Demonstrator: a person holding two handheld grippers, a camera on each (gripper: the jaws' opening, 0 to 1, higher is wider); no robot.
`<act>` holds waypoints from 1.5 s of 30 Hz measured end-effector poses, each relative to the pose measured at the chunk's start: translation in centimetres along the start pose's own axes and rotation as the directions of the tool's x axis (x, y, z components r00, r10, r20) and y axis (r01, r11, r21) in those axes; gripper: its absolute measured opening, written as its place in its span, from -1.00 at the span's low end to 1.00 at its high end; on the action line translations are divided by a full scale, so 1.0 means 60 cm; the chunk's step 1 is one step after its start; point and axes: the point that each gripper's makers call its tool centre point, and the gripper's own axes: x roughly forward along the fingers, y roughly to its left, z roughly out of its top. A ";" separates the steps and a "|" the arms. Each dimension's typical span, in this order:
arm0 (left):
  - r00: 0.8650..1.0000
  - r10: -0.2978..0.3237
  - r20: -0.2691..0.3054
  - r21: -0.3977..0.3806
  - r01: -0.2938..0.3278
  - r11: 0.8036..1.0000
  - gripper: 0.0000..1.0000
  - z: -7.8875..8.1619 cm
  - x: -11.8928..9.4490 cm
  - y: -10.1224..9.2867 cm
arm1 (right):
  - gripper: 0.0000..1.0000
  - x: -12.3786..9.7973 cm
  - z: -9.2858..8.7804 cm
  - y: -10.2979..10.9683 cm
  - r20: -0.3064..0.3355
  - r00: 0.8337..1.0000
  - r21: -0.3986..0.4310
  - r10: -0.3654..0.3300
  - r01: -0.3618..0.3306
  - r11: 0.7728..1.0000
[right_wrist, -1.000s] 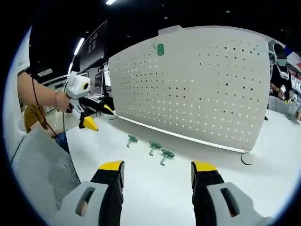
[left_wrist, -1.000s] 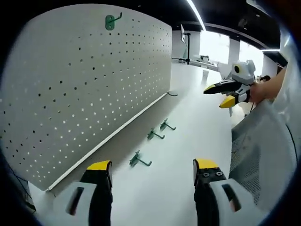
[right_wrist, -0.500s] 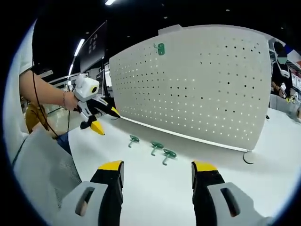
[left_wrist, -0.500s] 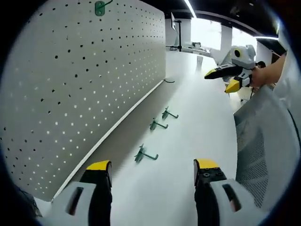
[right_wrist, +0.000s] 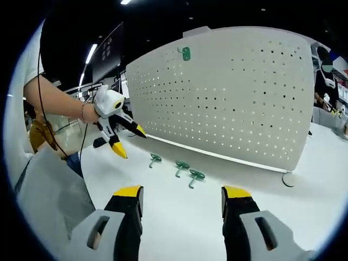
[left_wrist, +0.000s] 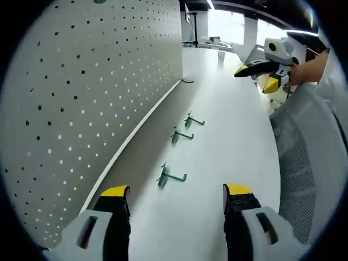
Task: Insert the hook assembly into the mounting plate slot until the hook locks in place.
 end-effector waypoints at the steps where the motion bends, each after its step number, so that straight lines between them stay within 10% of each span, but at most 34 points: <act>1: 1.000 -0.006 0.002 -0.005 0.006 1.000 0.39 0.001 0.003 0.001 | 0.11 0.000 -0.001 0.001 -0.002 1.000 0.002 0.001 -0.001 1.000; 45: 0.967 -0.152 -0.204 0.163 0.186 0.969 0.29 -0.035 0.090 0.001 | 0.05 0.000 -0.014 0.001 -0.027 1.000 0.025 0.006 -0.005 1.000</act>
